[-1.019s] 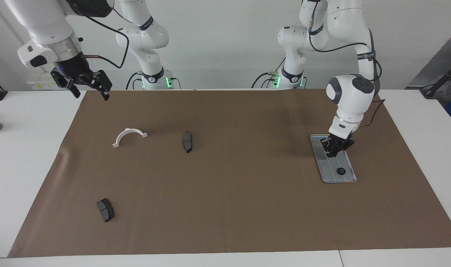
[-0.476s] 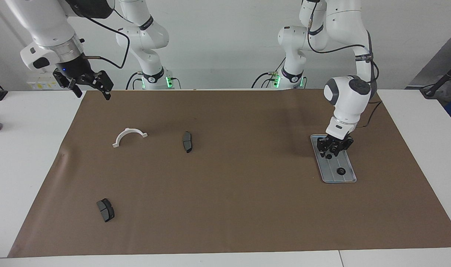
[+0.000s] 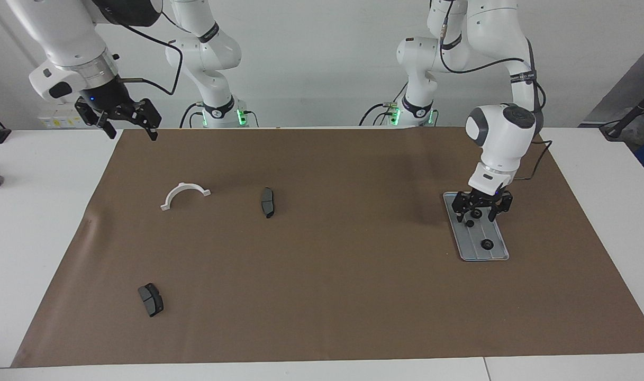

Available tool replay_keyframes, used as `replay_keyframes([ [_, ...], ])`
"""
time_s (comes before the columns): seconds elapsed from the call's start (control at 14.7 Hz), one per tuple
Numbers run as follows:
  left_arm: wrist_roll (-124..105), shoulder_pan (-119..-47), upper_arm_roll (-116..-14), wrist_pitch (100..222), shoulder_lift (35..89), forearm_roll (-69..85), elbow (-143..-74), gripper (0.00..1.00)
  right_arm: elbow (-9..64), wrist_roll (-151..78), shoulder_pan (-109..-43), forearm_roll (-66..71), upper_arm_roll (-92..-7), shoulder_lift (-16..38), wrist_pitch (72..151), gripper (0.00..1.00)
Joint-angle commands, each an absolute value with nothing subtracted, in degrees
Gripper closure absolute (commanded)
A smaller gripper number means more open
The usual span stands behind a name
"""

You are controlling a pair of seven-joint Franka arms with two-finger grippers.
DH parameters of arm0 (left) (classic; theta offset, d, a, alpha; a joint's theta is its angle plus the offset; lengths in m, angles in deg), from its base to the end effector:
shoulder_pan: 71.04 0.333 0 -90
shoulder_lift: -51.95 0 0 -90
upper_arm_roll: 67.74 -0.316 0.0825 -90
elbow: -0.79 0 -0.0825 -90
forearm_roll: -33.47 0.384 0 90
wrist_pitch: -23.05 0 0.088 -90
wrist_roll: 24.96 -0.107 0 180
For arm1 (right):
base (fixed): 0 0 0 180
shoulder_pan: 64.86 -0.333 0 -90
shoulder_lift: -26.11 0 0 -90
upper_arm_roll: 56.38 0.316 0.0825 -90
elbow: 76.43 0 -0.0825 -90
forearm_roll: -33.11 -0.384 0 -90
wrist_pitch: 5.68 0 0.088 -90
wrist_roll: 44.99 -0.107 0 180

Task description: Pick bearing gear from pile to tray

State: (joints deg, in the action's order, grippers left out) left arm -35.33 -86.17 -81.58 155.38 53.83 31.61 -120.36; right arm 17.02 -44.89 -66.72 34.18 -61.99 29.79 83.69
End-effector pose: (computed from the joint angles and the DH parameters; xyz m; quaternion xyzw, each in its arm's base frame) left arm 0.5636 -0.0141 0.4151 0.9924 -0.0917 0.0820 0.0025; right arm 0.5317 -0.0386 0.6299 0.9995 -0.0318 -0.0038 0.0061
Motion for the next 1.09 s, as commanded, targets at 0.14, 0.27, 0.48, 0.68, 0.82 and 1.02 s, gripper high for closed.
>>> replay_keyframes([
  [0.14,-39.8,-83.3,-81.4,137.4,53.0,31.2,-106.4,0.00,18.2,-43.8,-66.1,33.4,-61.9,30.9,84.6,0.00],
  [0.27,-41.1,-82.3,-81.4,133.0,53.3,31.3,-101.7,0.00,18.2,-44.0,-66.0,33.3,-61.9,30.8,84.6,0.00],
  [0.48,-42.6,-81.2,-81.4,128.9,53.6,31.4,-97.0,0.00,18.0,-45.5,-66.0,33.3,-61.9,30.8,84.3,0.00],
  [0.68,-43.4,-80.7,-81.4,125.6,53.4,31.4,-94.2,0.00,18.0,-45.5,-66.1,33.2,-61.8,30.8,84.3,0.00],
  [0.82,-43.3,-80.8,-81.4,124.5,52.5,31.4,-94.8,0.00,18.1,-45.5,-66.1,33.2,-61.8,30.8,84.3,0.00],
  [1.02,-42.9,-81.4,-81.2,121.3,51.4,31.4,-96.1,0.00,18.1,-45.5,-66.0,33.2,-61.9,30.9,84.2,0.00],
])
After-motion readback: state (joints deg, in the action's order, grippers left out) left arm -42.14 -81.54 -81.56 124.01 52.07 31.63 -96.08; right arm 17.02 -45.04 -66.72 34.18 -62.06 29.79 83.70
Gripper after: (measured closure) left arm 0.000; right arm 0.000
